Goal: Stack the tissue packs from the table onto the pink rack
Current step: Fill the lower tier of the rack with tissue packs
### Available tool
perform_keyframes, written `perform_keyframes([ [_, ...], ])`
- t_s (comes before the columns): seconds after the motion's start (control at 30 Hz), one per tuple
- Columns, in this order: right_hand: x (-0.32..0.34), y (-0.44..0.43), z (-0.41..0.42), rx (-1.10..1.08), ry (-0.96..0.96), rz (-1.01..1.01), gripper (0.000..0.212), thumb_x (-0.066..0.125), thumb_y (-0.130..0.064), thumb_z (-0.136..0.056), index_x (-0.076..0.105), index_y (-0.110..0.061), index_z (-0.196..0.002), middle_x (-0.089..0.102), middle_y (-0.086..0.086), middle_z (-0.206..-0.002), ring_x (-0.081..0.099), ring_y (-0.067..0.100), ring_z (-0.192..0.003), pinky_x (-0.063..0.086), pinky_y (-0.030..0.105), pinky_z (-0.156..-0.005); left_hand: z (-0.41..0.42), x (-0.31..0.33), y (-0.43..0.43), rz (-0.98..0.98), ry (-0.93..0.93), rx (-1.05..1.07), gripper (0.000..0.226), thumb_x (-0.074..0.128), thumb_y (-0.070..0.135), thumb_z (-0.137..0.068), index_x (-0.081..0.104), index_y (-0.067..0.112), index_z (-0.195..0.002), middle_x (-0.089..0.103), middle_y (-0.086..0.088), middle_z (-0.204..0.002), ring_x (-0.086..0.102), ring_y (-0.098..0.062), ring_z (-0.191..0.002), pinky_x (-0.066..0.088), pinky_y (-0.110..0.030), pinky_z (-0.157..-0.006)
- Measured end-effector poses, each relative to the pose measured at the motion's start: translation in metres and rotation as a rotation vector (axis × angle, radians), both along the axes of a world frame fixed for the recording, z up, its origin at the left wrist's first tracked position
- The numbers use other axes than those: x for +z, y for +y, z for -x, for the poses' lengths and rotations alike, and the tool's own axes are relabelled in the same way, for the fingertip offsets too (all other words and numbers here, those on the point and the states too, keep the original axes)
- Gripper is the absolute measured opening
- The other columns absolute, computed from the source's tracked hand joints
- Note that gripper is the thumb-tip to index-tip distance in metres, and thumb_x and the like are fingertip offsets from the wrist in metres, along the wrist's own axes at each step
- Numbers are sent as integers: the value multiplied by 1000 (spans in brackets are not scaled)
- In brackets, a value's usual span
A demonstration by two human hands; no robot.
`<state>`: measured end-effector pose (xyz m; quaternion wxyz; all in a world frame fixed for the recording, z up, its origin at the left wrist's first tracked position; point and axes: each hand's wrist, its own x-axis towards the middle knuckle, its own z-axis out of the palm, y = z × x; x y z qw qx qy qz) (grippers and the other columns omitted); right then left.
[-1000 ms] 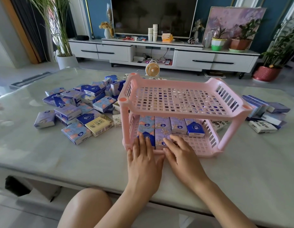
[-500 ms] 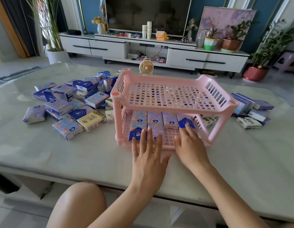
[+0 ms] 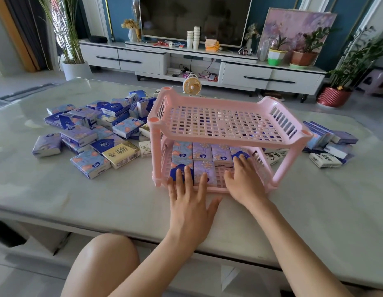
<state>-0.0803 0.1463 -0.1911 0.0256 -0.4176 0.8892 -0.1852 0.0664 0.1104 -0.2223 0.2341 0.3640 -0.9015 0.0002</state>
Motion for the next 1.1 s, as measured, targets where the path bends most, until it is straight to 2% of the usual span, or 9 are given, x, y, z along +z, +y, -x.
perform_keyframes([
  [0.17,0,0,7,45,38,75,32,43,-18,-92,45,2,-118,43,15,-129,32,27,-128,26,35,-104,-1,1,0,20,19,5,60,32,51,-82,64,14,-117,55,-26,-125,51,-46,-116,38,-62,-91],
  [0.43,-2,2,8,69,134,12,51,37,-24,-97,26,-6,-144,19,13,-153,7,25,-144,6,36,-117,-5,1,1,-43,94,-57,61,35,46,-84,56,6,-125,48,-25,-134,42,-44,-125,27,-55,-104],
  [0.5,4,9,-5,90,147,142,46,36,-21,-95,40,-1,-136,36,17,-144,23,29,-139,15,35,-113,-14,11,5,-76,205,-133,54,37,39,-86,57,4,-121,51,-21,-132,46,-39,-124,40,-53,-100],
  [0.6,13,24,-46,279,83,327,39,34,-24,-89,60,-6,-112,60,6,-113,51,20,-111,37,29,-95,-42,35,8,-152,528,-267,35,43,28,-88,61,11,-112,62,-5,-119,55,-17,-112,44,-26,-94],
  [0.67,19,34,-80,468,4,323,35,35,-30,-90,60,-17,-109,58,-8,-107,49,5,-103,38,15,-90,-73,49,-1,-175,676,-249,28,43,27,-89,62,17,-106,63,6,-108,56,-4,-101,43,-13,-83],
  [0.73,30,34,-115,609,-87,257,32,37,-33,-89,57,-27,-114,53,-21,-110,43,-4,-107,34,4,-89,-106,54,-24,-144,735,-141,21,45,26,-88,60,22,-102,60,12,-101,57,-3,-93,44,-14,-71],
  [0.9,45,-23,-183,754,-226,244,37,44,-26,-96,43,-28,-133,44,-15,-130,36,-5,-118,21,-5,-86,-163,53,-108,-258,515,237,32,62,14,-85,57,12,-116,58,-5,-117,54,-27,-106,38,-27,-83],
  [1.0,35,-80,-200,615,-403,282,46,50,-16,-92,37,-20,-136,38,-3,-137,33,9,-129,25,8,-97,-171,52,-141,-361,295,295,66,68,33,-80,38,16,-137,40,-8,-141,35,-25,-128,31,-35,-101],
  [1.1,27,-129,-198,407,-397,369,45,54,-6,-87,41,-9,-130,46,8,-128,42,20,-122,38,25,-100,-171,51,-158,-387,181,311,85,67,48,-77,23,18,-144,28,-5,-149,26,-23,-134,28,-36,-105],
])
